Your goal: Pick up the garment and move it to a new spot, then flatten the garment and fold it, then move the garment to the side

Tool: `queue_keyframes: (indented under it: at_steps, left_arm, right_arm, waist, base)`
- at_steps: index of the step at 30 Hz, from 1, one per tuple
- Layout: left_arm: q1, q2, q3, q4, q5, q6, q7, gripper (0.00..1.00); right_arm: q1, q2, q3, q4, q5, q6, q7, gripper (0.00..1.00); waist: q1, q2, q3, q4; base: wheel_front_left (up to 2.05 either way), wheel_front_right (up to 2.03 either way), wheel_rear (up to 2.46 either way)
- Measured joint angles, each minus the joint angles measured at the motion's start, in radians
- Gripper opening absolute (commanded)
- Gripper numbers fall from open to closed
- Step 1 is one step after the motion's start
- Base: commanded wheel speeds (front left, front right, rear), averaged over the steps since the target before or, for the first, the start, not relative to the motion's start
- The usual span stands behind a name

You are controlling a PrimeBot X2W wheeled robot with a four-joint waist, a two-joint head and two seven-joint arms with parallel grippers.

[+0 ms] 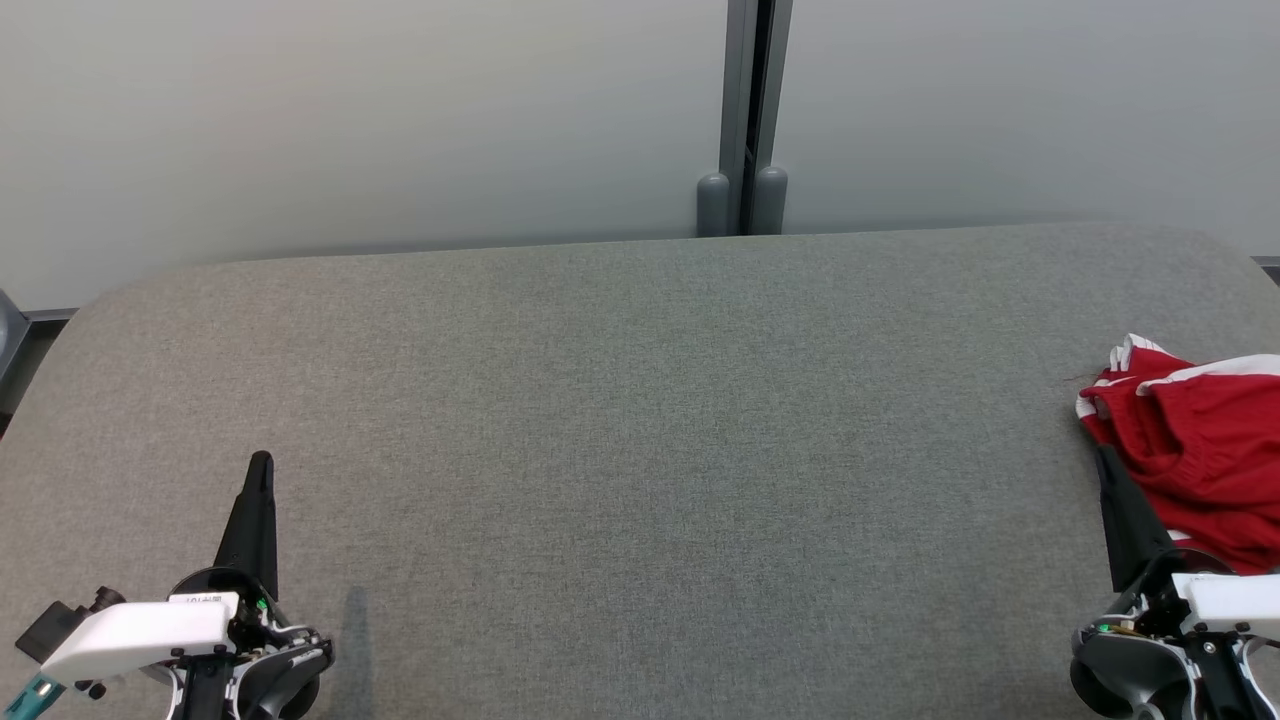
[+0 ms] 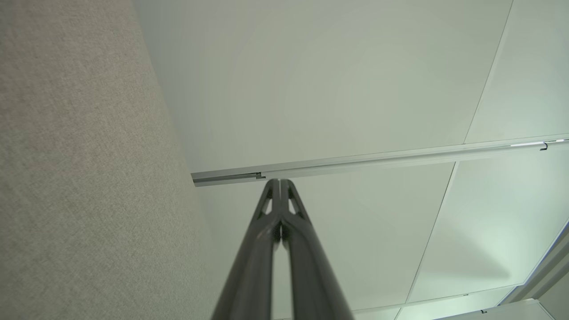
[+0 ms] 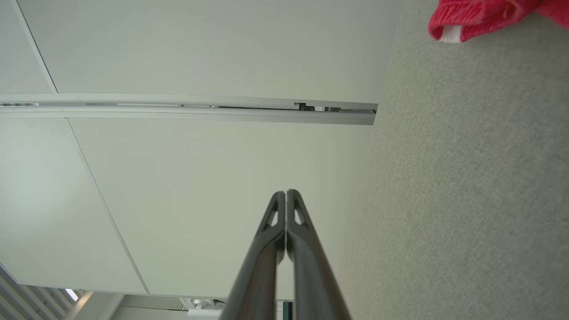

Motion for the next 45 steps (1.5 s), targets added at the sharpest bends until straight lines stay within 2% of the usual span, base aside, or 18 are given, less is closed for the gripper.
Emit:
queue_keyframes:
  at_steps: [45]
  left_arm:
    - [0.0,0.0,0.0,0.0,0.0,0.0,0.0,0.0]
  right_arm:
    - [0.0,0.0,0.0,0.0,0.0,0.0,0.0,0.0]
  waist:
    - [0.0,0.0,0.0,0.0]
  base:
    - [0.0,0.0,0.0]
